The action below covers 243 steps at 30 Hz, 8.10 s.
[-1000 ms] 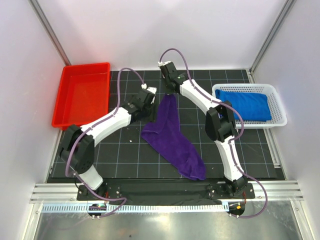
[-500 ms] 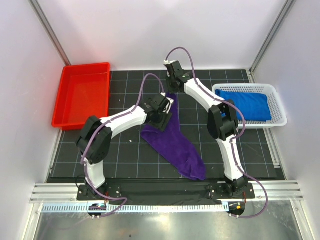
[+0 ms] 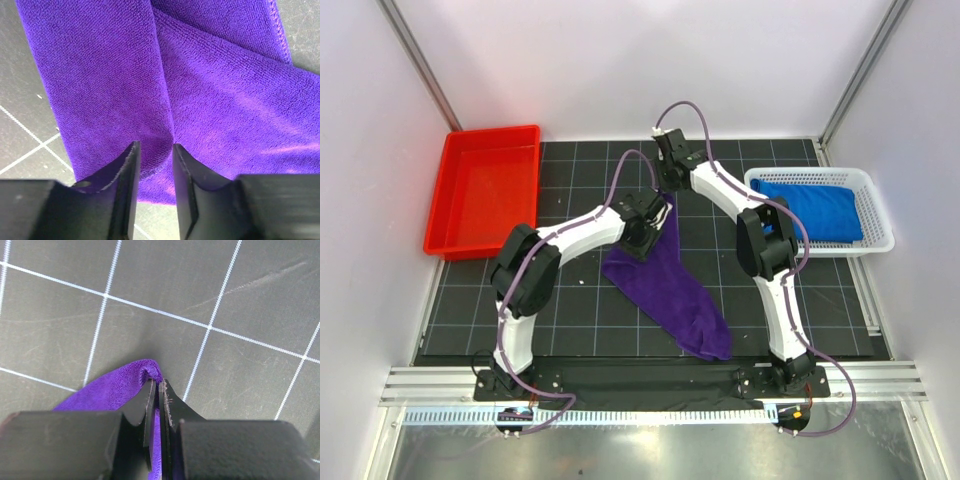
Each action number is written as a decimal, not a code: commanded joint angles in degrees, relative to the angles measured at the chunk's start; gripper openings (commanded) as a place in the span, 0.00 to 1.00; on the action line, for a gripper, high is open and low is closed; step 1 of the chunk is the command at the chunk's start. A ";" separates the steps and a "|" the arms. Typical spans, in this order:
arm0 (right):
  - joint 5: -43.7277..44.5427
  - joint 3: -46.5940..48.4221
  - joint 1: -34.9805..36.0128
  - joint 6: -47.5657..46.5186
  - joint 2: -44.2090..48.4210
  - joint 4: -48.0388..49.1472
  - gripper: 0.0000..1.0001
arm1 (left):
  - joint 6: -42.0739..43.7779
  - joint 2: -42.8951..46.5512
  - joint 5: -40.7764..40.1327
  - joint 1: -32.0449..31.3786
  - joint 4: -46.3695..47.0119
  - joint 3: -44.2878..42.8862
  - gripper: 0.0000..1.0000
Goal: Fold and stack the towels
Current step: Flatten out the crumpled towel
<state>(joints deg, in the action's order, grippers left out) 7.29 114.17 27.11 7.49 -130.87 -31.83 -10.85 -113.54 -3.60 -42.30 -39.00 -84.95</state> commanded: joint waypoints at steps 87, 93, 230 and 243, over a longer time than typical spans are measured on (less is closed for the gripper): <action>-0.43 7.65 -2.59 -2.21 -5.19 10.04 0.05 | -9.01 -9.59 -10.20 14.44 7.10 -13.49 0.41; -0.35 7.03 -2.68 -2.30 -5.45 10.39 0.05 | -8.31 -10.92 -12.23 14.53 7.19 -13.75 0.41; -12.38 3.89 -8.84 2.01 20.25 20.85 0.01 | -5.50 11.91 16.25 31.15 30.30 -22.33 0.00; -12.74 -21.44 3.64 0.51 59.92 11.98 0.01 | -6.46 59.90 16.51 25.69 27.41 8.12 0.00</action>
<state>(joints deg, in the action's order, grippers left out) -5.21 95.24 28.58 8.29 -75.13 -17.32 -17.50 -60.51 11.35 -16.32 -12.23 -78.52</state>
